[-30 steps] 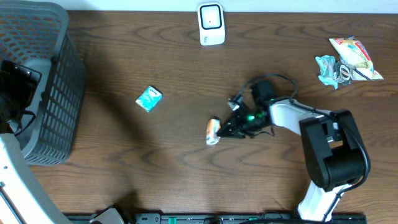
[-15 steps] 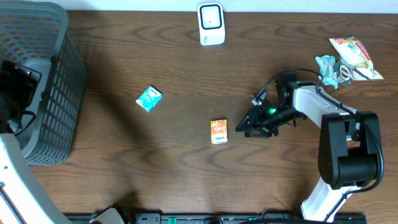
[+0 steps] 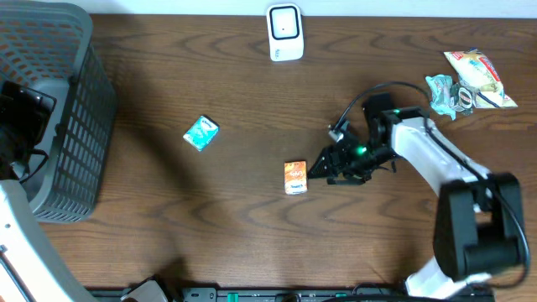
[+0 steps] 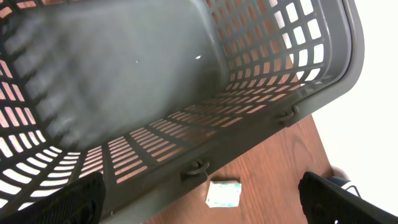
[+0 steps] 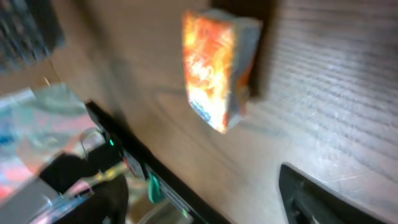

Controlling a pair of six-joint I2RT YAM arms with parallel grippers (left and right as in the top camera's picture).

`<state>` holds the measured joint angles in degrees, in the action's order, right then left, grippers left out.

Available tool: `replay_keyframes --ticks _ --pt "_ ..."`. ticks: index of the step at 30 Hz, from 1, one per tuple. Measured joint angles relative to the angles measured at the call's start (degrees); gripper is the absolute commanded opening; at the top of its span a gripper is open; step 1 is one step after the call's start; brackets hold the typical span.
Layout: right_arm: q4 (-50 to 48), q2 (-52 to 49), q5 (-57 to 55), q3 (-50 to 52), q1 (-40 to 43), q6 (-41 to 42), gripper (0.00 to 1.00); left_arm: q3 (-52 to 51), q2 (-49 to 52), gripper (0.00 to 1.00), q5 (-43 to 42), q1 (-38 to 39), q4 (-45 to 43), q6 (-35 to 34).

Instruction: Scan the item barcode

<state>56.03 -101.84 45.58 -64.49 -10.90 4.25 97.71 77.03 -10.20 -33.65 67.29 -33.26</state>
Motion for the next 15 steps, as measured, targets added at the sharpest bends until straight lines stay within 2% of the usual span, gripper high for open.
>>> replay_keyframes --ticks 6,15 --pt "0.1 5.6 -6.9 -0.2 -3.2 5.6 0.99 0.0 0.0 0.98 0.0 0.0 0.0 0.0" --pt "-3.1 5.8 -11.8 -0.2 -5.8 10.7 0.99 0.0 0.0 0.98 0.0 0.0 0.0 0.0"
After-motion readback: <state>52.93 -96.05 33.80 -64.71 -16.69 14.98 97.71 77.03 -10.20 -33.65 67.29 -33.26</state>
